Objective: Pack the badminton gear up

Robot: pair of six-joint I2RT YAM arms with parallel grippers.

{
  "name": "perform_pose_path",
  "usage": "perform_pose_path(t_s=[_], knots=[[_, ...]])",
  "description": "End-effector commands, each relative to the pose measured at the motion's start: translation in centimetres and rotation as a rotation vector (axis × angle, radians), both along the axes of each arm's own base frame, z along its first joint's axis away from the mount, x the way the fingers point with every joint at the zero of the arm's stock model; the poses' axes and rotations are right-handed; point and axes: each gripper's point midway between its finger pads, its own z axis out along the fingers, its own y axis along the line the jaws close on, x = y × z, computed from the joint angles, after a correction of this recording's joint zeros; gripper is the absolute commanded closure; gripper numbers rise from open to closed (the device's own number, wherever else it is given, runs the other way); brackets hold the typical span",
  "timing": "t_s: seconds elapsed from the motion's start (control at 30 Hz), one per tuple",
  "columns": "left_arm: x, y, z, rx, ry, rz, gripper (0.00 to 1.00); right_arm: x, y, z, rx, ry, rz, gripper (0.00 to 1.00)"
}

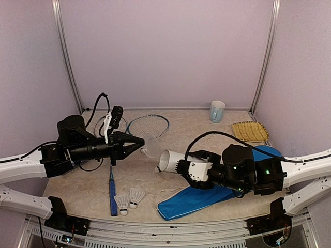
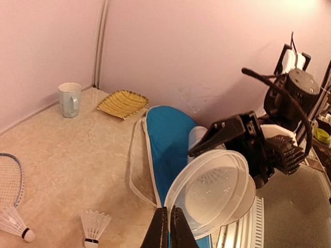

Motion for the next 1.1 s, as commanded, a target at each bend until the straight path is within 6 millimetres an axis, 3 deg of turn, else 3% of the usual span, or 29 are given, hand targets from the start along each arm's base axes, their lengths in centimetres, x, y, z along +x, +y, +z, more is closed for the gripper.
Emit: perform_pose_path(t_s=[0.0,0.1,0.27,0.4,0.53,0.57,0.73,0.83,1.07], knots=[[1.3,2.3,2.7,-0.139,-0.004,0.051,1.00,0.7,-1.5,-0.1,0.011,0.001,-0.077,0.73],[4.2,3.4,2.4,-0.145,0.042,0.169,1.00,0.8,-1.8,-0.5,0.007,-0.001,-0.092,0.73],[11.8,4.2,-0.6,-0.049,0.165,0.410,1.00,0.5,-1.7,-0.3,0.031,0.022,-0.080,0.73],[17.7,2.9,-4.7,0.081,0.276,0.561,1.00,0.4,-1.6,0.0,0.042,0.029,-0.074,0.73],[21.9,0.7,-9.3,0.200,0.338,0.619,1.00,0.0,-1.3,-0.2,0.037,0.037,-0.056,0.73],[22.9,0.0,-11.5,0.244,0.365,0.625,1.00,0.0,-1.3,-0.2,0.036,0.038,-0.055,0.73],[26.1,-2.9,-15.9,0.348,0.409,0.619,1.00,0.0,-1.2,0.4,0.056,0.040,-0.061,0.71],[27.5,-3.6,-18.3,0.391,0.426,0.636,1.00,0.1,-1.1,0.5,0.058,0.037,-0.065,0.70],[29.0,-5.6,-22.3,0.475,0.451,0.586,1.00,-0.3,-0.7,0.1,0.028,0.046,-0.046,0.68]])
